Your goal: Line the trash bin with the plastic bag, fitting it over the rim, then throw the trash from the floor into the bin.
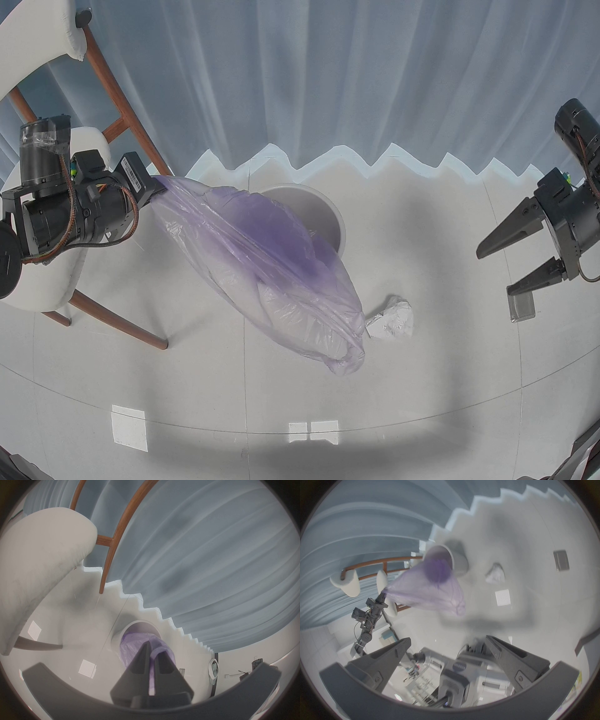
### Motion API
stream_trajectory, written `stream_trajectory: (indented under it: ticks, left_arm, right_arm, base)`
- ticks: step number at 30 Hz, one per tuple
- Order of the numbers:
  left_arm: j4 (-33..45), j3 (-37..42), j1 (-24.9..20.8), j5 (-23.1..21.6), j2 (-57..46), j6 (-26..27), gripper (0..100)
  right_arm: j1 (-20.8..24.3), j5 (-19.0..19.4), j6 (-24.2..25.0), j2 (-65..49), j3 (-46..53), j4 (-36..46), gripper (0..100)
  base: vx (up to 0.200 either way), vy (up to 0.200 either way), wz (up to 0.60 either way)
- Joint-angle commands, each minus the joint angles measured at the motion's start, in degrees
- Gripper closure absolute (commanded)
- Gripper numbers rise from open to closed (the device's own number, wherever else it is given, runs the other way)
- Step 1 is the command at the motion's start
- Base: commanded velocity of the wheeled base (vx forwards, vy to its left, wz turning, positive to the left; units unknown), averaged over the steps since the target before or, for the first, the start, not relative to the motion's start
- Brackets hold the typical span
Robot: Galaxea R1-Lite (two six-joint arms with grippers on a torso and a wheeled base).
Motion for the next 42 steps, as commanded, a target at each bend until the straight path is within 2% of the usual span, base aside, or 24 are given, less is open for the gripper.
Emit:
stream_trajectory:
  ticks: [1,2,5,6,7,8,15,20,25,30,34,35,36,38,42]
  left_arm:
    - [0.0,-0.1,-0.1,0.2,-0.1,-0.2,100]
    - [0.0,-0.1,-0.1,0.2,0.0,-0.2,100]
    - [-0.2,-0.4,0.0,0.3,0.2,-0.2,100]
    - [-0.2,-0.4,0.0,0.3,0.2,-0.2,100]
    - [-0.6,-0.2,0.0,0.3,0.2,-0.2,100]
    - [-1.0,-0.1,0.0,0.3,0.1,-0.2,100]
    - [-1.8,-0.3,-0.1,0.4,0.2,-0.1,100]
    - [-4.4,-0.2,-0.4,2.7,0.9,-0.1,100]
    - [-6.7,-0.2,-0.7,4.6,2.1,-0.1,100]
    - [-7.4,-0.2,-0.7,4.7,2.0,-0.2,100]
    - [-7.4,-0.1,-0.8,4.7,2.0,-0.2,100]
    - [-7.4,-0.2,-1.5,4.7,2.0,-0.2,100]
    - [-7.4,-0.2,-2.0,4.7,2.0,-0.2,100]
    - [-7.4,-0.3,-3.2,4.7,2.1,0.0,100]
    - [-7.5,-0.5,-4.7,4.7,2.9,0.2,100]
  right_arm:
    - [10.3,-21.8,6.5,-17.4,60.0,-85.8,0]
    - [10.3,-21.7,8.6,-17.3,58.9,-84.1,0]
    - [10.1,-21.2,22.1,-16.0,54.1,-74.8,0]
    - [10.1,-21.2,22.1,-16.0,54.1,-74.8,0]
    - [9.4,-21.2,30.3,-14.5,53.0,-74.3,0]
    - [9.4,-21.2,31.8,-14.5,52.8,-74.8,0]
    - [10.9,-21.2,27.6,-13.5,54.0,-78.3,0]
    - [11.0,-21.3,23.5,-9.9,53.4,-79.7,0]
    - [11.9,-21.3,23.2,-6.5,53.5,-81.8,0]
    - [16.5,-21.7,22.8,-1.9,52.1,-86.1,0]
    - [18.6,-23.7,21.2,0.5,50.6,-86.7,0]
    - [19.8,-26.3,16.9,2.3,49.6,-87.0,0]
    - [20.1,-27.2,14.4,2.8,49.2,-87.1,0]
    - [20.7,-27.9,8.0,3.4,49.2,-88.0,0]
    - [21.8,-28.3,-0.2,5.3,49.6,-88.4,0]
  base:
    - [0.0,0.0,0.0]
    - [0.0,0.0,0.0]
    - [0.0,0.0,0.0]
    - [0.0,0.0,0.0]
    - [0.0,0.0,0.0]
    - [0.0,0.0,0.0]
    - [0.0,0.0,0.0]
    - [0.0,0.0,0.0]
    - [0.0,0.0,0.0]
    - [0.0,0.0,0.0]
    - [0.0,0.0,0.0]
    - [0.0,0.0,0.0]
    - [0.0,0.0,0.0]
    - [0.0,0.0,0.0]
    - [0.0,0.0,0.0]
